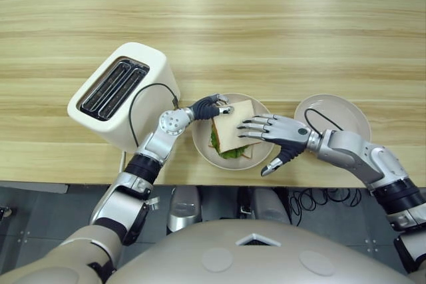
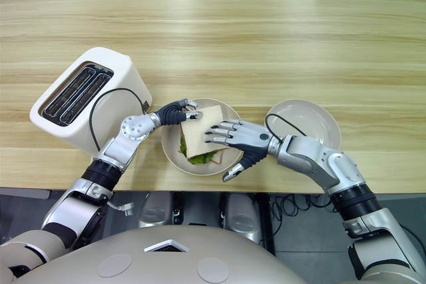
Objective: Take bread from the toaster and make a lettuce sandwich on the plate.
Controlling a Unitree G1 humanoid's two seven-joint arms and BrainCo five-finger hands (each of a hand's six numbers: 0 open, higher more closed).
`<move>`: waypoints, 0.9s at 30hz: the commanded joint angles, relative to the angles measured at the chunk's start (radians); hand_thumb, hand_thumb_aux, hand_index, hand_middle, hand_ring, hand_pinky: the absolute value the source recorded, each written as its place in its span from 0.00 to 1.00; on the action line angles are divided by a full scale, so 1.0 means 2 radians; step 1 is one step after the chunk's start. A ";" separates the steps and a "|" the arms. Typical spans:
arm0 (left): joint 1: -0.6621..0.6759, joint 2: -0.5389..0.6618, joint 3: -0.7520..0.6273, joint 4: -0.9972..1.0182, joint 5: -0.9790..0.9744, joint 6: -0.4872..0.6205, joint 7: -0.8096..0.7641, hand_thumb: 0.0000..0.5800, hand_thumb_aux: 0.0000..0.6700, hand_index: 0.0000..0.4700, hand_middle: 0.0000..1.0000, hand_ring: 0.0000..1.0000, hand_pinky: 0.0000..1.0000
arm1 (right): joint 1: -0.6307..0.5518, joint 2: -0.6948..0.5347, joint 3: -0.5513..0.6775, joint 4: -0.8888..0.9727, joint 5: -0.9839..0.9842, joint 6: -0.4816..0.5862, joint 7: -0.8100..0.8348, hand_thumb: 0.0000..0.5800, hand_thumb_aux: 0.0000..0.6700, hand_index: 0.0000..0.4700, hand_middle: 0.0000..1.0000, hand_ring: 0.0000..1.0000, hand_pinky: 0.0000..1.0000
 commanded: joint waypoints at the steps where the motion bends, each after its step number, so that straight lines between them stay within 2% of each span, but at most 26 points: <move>1: 0.000 0.000 0.001 0.004 0.004 0.000 0.000 1.00 1.00 0.98 0.80 0.80 0.80 | -0.008 0.004 0.022 0.026 -0.041 0.007 0.003 0.00 0.00 0.00 0.00 0.00 0.00; 9: -0.003 0.000 0.003 0.001 0.009 -0.002 0.004 1.00 1.00 0.98 0.76 0.76 0.76 | -0.008 0.000 0.061 0.054 -0.049 0.022 0.056 0.00 0.00 0.00 0.00 0.00 0.00; 10: -0.004 0.001 0.003 0.001 0.012 -0.003 0.006 0.99 0.89 0.88 0.27 0.27 0.27 | -0.009 -0.001 0.065 0.056 -0.047 0.023 0.065 0.00 0.00 0.00 0.00 0.00 0.00; 11: -0.005 0.002 0.003 0.001 0.015 -0.004 0.010 0.93 0.73 0.71 0.00 0.00 0.00 | -0.009 -0.001 0.069 0.058 -0.042 0.024 0.074 0.00 0.00 0.00 0.00 0.00 0.00; 12: -0.006 0.002 0.003 0.001 0.019 -0.006 0.014 0.72 0.47 0.46 0.00 0.00 0.00 | -0.011 0.000 0.072 0.060 -0.039 0.023 0.080 0.00 0.00 0.00 0.00 0.00 0.00; 13: -0.008 0.002 0.006 -0.002 0.021 -0.006 0.019 0.72 0.47 0.46 0.00 0.00 0.00 | -0.012 0.000 0.075 0.060 -0.039 0.024 0.083 0.00 0.00 0.00 0.00 0.00 0.00; 14: -0.010 0.002 0.010 -0.005 0.021 -0.007 0.022 0.00 0.00 0.00 0.00 0.00 0.00 | -0.014 0.001 0.078 0.061 -0.039 0.024 0.085 0.00 0.00 0.00 0.00 0.00 0.00; 17: -0.015 0.006 0.029 -0.033 0.024 -0.019 0.049 0.00 0.00 0.00 0.00 0.00 0.00 | -0.019 0.005 0.085 0.066 -0.042 0.026 0.088 0.00 0.00 0.00 0.00 0.00 0.00; 19: -0.021 0.016 0.050 -0.065 0.044 -0.035 0.099 0.00 0.00 0.00 0.00 0.00 0.00 | -0.022 0.008 0.089 0.072 -0.039 0.027 0.091 0.00 0.00 0.00 0.00 0.00 0.00; 23: -0.033 0.030 0.130 -0.169 0.047 -0.063 0.185 0.00 0.00 0.00 0.00 0.00 0.00 | -0.026 0.014 0.093 0.086 -0.042 0.028 0.086 0.00 0.00 0.00 0.00 0.00 0.00; 27: -0.030 0.051 0.186 -0.267 0.039 -0.070 0.204 0.00 0.00 0.00 0.00 0.00 0.00 | -0.030 0.020 0.092 0.095 -0.038 0.028 0.075 0.00 0.00 0.00 0.00 0.00 0.00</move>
